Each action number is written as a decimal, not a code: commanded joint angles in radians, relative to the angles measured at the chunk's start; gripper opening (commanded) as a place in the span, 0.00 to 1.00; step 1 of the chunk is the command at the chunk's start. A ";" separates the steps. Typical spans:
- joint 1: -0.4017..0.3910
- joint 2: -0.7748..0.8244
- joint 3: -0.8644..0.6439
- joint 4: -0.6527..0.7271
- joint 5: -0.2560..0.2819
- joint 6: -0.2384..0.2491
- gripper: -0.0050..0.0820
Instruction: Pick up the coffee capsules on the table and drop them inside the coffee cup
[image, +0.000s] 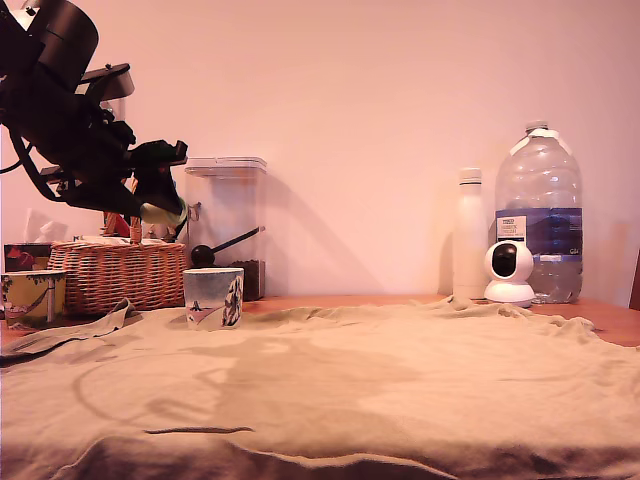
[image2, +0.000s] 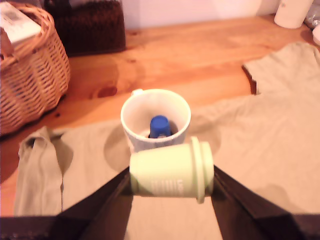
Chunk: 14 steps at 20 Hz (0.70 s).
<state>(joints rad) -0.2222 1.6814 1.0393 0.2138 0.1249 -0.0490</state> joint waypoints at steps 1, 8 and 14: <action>-0.008 -0.026 -0.021 0.045 0.006 -0.005 0.36; -0.010 -0.024 -0.019 0.126 0.024 -0.030 0.36; -0.010 0.031 0.064 0.120 0.028 -0.030 0.36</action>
<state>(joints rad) -0.2295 1.6844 1.0660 0.3195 0.1497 -0.0731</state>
